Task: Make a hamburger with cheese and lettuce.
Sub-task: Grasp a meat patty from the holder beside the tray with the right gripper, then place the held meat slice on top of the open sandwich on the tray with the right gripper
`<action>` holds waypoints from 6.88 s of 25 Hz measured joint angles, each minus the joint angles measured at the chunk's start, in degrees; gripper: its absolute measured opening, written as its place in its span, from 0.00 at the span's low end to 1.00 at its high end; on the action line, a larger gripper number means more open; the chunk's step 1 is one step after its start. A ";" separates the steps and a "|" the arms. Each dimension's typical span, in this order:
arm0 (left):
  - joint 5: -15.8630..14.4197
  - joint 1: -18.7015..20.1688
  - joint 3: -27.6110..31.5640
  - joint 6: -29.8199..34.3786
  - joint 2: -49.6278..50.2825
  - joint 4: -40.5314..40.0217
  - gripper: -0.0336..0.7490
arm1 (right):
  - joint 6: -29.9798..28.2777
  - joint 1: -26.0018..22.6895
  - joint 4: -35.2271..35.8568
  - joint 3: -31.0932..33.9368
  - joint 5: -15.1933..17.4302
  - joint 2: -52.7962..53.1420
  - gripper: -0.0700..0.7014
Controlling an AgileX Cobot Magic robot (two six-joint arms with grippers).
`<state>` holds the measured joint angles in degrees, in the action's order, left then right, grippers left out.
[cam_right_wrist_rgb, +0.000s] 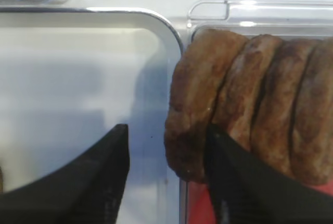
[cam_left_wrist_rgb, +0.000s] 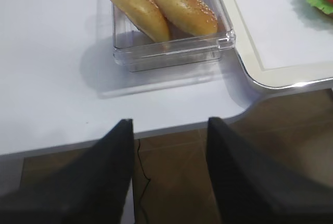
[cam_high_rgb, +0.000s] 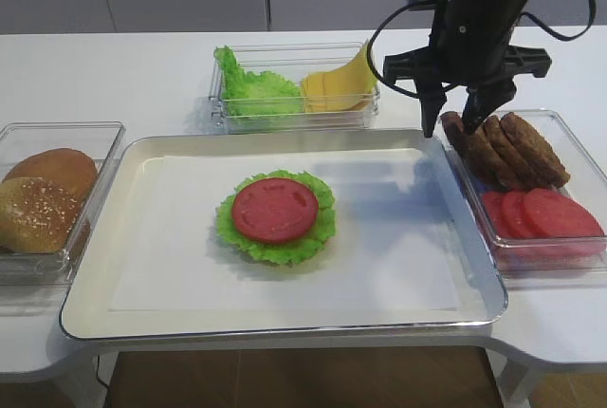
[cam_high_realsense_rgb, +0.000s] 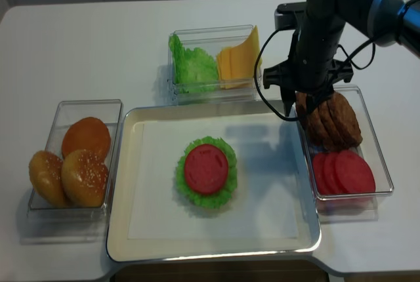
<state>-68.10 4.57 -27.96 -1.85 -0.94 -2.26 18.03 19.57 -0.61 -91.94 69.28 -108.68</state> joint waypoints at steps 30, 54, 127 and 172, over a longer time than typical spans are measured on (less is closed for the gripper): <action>0.00 0.00 0.00 0.00 0.00 0.00 0.48 | -0.10 0.04 -2.05 0.00 -0.79 -0.96 0.57; 0.00 0.00 0.00 0.00 0.00 0.00 0.48 | -0.10 0.13 -1.84 -0.20 0.32 -1.52 0.57; 0.00 0.00 0.00 0.00 0.00 0.00 0.48 | -5.26 0.13 -0.09 -5.36 2.03 4.34 0.26; 0.00 0.00 0.00 0.00 0.00 0.00 0.48 | -2.04 16.81 6.03 -5.36 2.19 4.96 0.25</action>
<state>-68.10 4.57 -27.96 -1.85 -0.94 -2.26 15.99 36.38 5.42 -97.29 71.47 -103.72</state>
